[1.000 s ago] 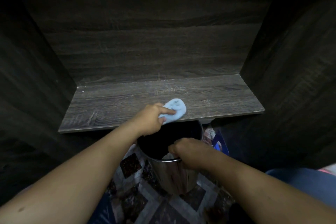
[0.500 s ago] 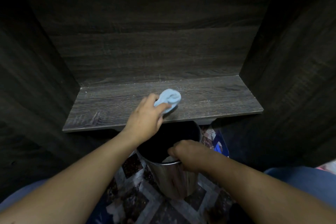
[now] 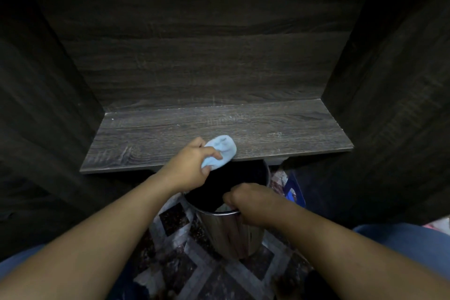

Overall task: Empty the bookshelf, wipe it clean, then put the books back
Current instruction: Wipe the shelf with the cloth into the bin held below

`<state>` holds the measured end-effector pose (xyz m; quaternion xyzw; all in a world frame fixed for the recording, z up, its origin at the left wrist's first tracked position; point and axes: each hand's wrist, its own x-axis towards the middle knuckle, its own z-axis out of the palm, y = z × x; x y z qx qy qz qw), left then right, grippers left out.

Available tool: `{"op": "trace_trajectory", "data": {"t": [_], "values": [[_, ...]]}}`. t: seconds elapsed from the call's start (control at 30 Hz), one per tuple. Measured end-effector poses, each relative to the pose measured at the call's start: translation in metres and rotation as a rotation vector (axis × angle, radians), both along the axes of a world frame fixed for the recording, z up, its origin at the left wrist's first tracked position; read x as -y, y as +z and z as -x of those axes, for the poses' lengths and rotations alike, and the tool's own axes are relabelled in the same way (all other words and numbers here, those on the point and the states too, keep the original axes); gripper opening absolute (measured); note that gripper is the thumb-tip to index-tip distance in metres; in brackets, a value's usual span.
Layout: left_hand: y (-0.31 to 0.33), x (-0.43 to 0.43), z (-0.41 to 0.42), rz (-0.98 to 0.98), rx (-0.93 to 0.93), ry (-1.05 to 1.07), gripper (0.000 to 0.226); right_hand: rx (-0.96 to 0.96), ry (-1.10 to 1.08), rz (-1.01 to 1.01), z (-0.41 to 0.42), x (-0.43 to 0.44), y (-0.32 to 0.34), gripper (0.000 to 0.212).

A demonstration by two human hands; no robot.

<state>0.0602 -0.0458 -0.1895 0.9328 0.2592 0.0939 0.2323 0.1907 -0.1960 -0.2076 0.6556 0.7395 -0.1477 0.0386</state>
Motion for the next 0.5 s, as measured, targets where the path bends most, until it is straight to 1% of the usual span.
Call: {"op": "trace_trajectory", "data": {"t": [0.07,0.13,0.33,0.5], "values": [[0.006,-0.005,0.002,0.007,0.114,0.077,0.033,-0.002,0.003,-0.001,0.001,-0.002,-0.001,0.017],[0.01,-0.011,0.005,0.005,0.18,0.146,0.031,0.001,0.005,0.014,0.002,-0.005,-0.002,0.019],[0.013,-0.027,0.022,0.014,0.21,0.382,0.033,-0.016,0.019,0.007,0.012,-0.018,-0.007,0.021],[0.02,-0.049,0.042,-0.076,0.257,0.532,0.036,-0.05,0.047,-0.009,0.022,-0.035,-0.019,0.015]]}}
